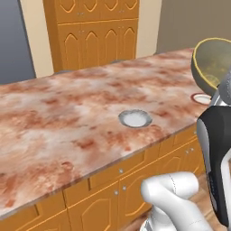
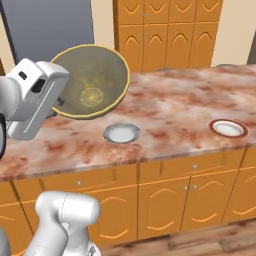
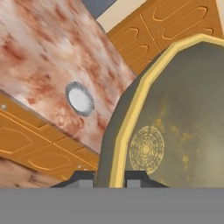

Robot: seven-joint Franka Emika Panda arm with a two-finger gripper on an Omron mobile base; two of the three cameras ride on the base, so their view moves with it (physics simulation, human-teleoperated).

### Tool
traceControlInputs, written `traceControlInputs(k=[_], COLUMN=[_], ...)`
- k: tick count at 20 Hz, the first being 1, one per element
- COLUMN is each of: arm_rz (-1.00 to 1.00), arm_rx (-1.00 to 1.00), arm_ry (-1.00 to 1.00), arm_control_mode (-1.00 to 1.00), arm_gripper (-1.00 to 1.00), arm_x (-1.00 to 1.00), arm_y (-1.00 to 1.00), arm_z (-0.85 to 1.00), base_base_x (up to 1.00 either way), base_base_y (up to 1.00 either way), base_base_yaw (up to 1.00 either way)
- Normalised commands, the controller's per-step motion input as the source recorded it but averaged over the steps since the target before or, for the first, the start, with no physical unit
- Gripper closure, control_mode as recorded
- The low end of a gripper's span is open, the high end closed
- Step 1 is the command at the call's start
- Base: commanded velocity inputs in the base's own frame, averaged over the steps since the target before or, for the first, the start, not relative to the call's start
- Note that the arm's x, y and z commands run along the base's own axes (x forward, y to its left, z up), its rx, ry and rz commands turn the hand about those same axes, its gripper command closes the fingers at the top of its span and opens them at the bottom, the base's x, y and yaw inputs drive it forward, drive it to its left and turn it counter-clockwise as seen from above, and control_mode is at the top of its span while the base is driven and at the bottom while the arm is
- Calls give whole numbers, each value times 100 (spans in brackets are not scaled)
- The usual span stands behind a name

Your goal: Move the bowls from the cabinet to the plates on the dining table.

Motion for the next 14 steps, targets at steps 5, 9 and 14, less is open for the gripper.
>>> traceControlInputs(k=[5,9,14], arm_rz=[0,0,0], arm_rx=[0,0,0], arm_ry=[0,0,0], arm_control_mode=[100,100,100], arm_gripper=[100,100,100], arm_x=[0,0,0], arm_y=[0,0,0], arm_z=[0,0,0], base_base_x=[48,49,50], base_base_y=[-32,-37,-34], base_base_yaw=[20,20,20])
